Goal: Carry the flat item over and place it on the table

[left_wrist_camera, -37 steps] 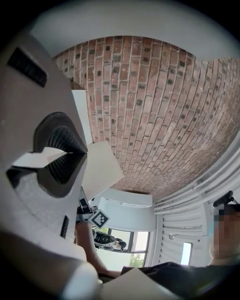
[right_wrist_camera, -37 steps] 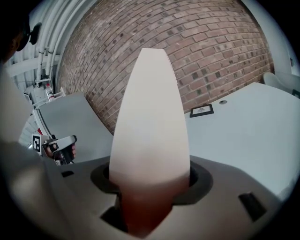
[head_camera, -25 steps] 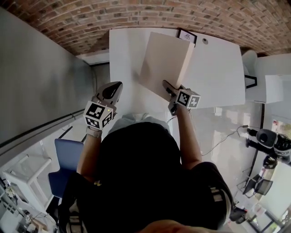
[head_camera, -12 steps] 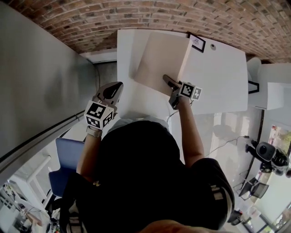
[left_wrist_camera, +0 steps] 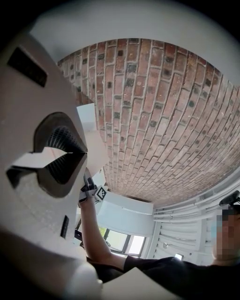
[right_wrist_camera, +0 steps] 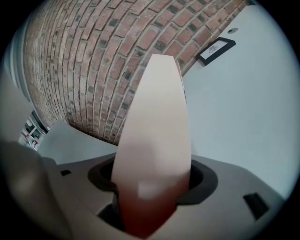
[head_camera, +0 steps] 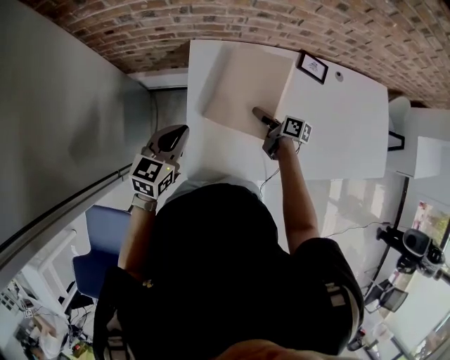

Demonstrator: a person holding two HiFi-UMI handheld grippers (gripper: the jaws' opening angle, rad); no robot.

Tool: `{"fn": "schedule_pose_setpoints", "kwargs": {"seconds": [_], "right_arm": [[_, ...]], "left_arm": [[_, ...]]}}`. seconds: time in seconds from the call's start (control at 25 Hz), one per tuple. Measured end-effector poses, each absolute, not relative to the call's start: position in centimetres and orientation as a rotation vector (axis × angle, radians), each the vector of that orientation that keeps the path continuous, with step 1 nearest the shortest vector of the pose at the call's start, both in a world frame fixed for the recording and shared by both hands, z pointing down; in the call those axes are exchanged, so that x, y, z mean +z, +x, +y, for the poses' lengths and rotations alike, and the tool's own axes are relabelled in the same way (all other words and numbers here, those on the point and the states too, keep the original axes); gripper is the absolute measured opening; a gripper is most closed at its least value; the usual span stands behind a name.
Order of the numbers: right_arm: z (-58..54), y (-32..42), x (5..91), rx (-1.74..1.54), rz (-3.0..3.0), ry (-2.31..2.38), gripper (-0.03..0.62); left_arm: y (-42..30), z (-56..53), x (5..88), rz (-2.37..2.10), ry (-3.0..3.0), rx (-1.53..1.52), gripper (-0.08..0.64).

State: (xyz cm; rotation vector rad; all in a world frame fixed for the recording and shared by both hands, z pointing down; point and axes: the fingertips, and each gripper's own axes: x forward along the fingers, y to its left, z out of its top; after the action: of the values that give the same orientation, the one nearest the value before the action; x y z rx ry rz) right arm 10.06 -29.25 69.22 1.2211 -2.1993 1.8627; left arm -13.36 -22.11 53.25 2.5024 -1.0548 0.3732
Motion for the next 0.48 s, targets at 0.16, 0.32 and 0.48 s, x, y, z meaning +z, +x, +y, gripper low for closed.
{"fn": "schedule_pose_setpoints", "kwargs": {"seconds": [0.16, 0.32, 0.48], "right_arm": [[-29.8, 10.0, 70.6, 1.853, -2.185, 1.195, 0.342], [-29.9, 10.8, 72.5, 1.788, -2.121, 1.196, 0.396], [-29.7, 11.6, 73.6, 1.759, -2.074, 1.209, 0.417]], "left_arm": [[-13.5, -22.1, 53.6, -1.068, 2.486, 0.379, 0.005], [-13.4, -22.1, 53.8, -1.074, 2.469, 0.385, 0.005], [-13.2, -22.1, 53.8, -1.085, 2.465, 0.385, 0.005]]}}
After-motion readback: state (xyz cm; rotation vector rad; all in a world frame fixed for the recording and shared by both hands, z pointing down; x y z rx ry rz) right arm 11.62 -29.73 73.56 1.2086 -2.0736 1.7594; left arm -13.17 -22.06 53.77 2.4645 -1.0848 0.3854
